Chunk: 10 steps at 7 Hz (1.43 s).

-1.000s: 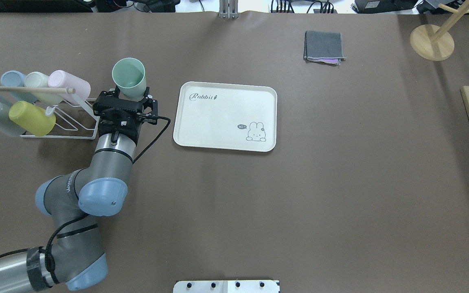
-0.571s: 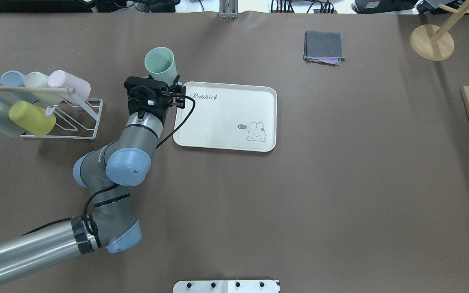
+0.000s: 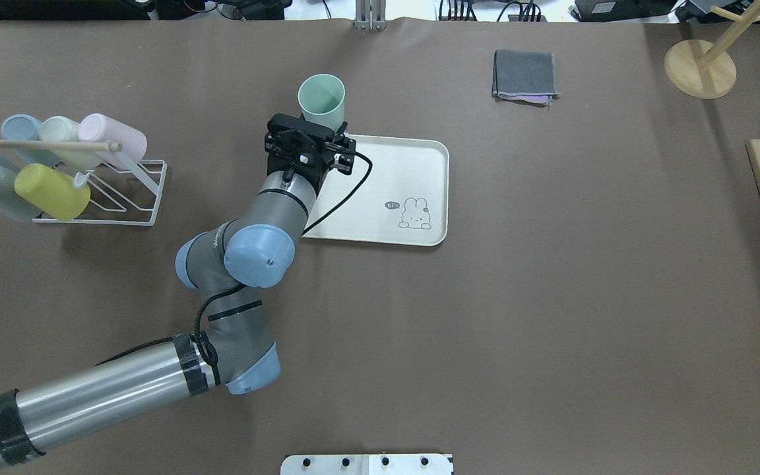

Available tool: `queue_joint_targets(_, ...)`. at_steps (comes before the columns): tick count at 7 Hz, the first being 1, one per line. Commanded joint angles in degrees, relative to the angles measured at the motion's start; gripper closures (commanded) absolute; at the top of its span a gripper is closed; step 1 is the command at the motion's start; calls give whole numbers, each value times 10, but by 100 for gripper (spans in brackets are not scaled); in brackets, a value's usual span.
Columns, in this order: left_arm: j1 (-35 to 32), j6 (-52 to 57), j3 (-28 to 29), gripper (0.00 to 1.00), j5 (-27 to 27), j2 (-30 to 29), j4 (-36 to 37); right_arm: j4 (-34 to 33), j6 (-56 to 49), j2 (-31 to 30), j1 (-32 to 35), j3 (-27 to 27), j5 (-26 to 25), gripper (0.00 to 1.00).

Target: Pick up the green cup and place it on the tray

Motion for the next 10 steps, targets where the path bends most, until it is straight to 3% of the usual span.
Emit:
queue_joint_targets(1,47,9,5,67,49,-7,3,0,-2,-11,9,0,3,0)
queue_joint_targets(3,50,2,27,67,54,-14,3,1,-3,-18,11,0,4,0)
queue_joint_targets(6,69,2,37,67,71,-34,71,1,-3,-19,11,0,3,0)
queue_joint_targets(10,88,-41,69,67,83,-48,86,1,-3,-20,11,-1,3,0)
